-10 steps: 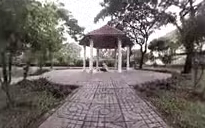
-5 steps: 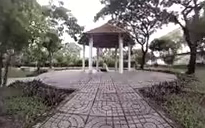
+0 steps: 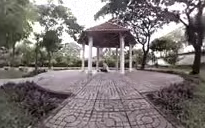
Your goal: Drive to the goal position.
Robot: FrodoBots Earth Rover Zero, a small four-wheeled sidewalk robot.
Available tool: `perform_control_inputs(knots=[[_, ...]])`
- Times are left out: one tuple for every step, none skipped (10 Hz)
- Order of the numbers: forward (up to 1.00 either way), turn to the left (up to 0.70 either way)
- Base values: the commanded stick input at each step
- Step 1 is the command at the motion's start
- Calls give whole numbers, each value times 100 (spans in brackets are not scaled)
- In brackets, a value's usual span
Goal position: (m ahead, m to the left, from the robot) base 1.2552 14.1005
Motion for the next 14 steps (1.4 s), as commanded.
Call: perform_control_inputs(knots=[[70, -15], [70, 0], [70, 0], [70, 0], [70, 0], [70, 0], [70, 8], [70, 27], [70, 3], [70, 0], [70, 0], [70, 0], [70, 0], [70, 0]])
